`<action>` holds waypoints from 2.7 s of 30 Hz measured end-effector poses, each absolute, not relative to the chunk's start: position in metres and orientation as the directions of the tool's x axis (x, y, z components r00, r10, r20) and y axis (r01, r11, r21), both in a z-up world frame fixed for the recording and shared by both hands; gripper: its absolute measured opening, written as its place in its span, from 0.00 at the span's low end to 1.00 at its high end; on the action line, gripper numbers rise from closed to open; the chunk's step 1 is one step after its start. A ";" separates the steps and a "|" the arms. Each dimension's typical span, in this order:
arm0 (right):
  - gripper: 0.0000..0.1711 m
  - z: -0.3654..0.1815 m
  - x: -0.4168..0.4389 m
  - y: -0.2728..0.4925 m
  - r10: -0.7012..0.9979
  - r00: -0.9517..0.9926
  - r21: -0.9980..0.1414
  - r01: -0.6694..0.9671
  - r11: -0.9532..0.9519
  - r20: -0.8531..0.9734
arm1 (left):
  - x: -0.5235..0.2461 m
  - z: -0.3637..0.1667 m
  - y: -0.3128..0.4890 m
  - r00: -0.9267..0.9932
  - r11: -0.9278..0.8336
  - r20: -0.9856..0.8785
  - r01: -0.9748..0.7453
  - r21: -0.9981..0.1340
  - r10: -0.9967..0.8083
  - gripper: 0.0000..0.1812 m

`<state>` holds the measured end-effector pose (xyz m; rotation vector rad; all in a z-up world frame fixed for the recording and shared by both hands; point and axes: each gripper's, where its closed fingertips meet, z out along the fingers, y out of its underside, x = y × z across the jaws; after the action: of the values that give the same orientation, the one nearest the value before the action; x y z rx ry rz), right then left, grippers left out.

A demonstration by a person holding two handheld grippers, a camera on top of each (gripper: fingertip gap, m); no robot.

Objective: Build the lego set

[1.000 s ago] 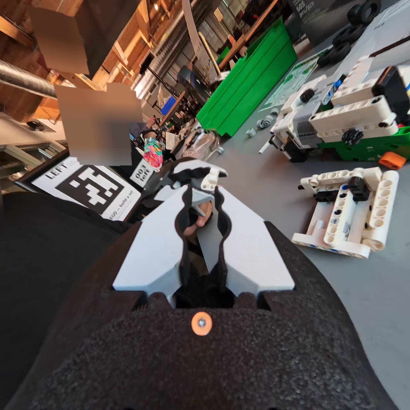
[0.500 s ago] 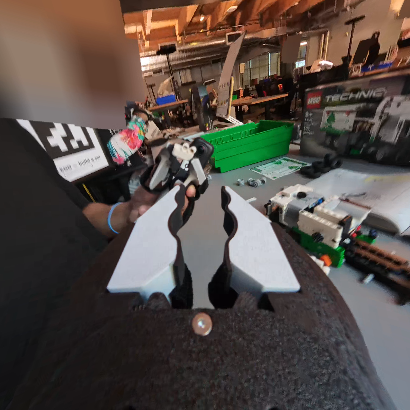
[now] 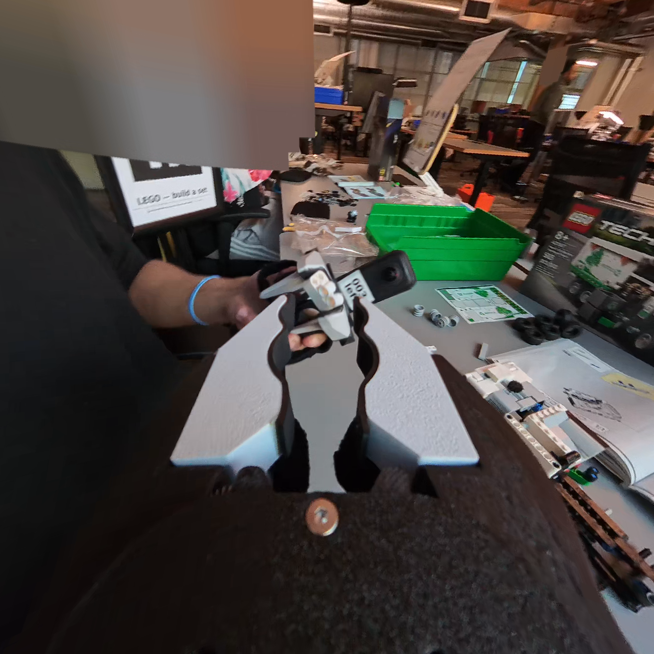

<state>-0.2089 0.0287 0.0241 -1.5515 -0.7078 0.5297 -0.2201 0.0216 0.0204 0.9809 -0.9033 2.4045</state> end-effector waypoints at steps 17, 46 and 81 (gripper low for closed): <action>0.05 -0.006 -0.215 -0.034 0.880 0.414 -0.939 0.331 0.094 0.234 | -0.216 -0.007 -0.047 -0.463 -0.360 0.869 -0.852 -0.382 0.174 0.14; 0.05 -0.029 -0.183 -0.001 0.832 0.525 -0.946 0.323 0.001 0.180 | -0.187 -0.024 -0.015 -0.451 -0.384 0.889 -0.837 -0.389 0.083 0.14; 0.05 -0.033 -0.187 0.004 0.814 0.501 -0.891 0.453 0.043 0.294 | -0.188 -0.028 -0.010 -0.452 -0.457 0.885 -0.813 -0.360 0.109 0.14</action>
<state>-0.1872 0.0041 -0.0325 -1.5920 -1.1171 0.3910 -0.1881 -0.0098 -0.0280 1.1123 -1.1046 1.9606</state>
